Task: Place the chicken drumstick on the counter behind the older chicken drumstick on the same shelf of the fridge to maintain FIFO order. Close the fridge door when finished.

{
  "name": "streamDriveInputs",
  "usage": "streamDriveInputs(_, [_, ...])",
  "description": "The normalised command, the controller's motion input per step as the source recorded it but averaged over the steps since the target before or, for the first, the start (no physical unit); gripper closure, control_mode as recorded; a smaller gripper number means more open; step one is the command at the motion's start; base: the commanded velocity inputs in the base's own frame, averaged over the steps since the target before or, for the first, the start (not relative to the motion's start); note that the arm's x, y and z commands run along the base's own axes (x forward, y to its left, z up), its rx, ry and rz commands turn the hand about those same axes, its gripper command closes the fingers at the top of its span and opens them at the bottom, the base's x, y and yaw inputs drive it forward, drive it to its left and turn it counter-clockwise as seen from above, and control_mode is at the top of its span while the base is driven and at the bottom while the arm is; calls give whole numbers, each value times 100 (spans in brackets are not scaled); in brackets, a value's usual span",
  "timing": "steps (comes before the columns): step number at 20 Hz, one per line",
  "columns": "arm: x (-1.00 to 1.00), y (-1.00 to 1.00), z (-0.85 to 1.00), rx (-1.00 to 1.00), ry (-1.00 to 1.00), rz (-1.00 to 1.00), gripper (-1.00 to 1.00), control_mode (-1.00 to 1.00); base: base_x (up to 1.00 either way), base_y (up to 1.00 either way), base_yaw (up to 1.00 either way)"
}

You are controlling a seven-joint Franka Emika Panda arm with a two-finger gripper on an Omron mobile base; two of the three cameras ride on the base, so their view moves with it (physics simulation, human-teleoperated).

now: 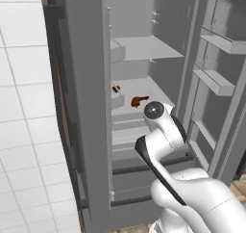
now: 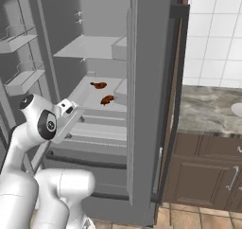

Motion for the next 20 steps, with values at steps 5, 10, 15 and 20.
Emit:
streamDriveInputs(5, [0,0,0,0,0,0,-100,100,-39,0,-1])
streamDriveInputs(10, [0,0,0,0,0,0,-100,100,-39,0,0])
streamDriveInputs(15, [-3,0,-6,0,0,0,-100,-100,-17,0,0])
streamDriveInputs(20, [-5,-28,-3,12,-4,0,-100,-100,0,0,0])
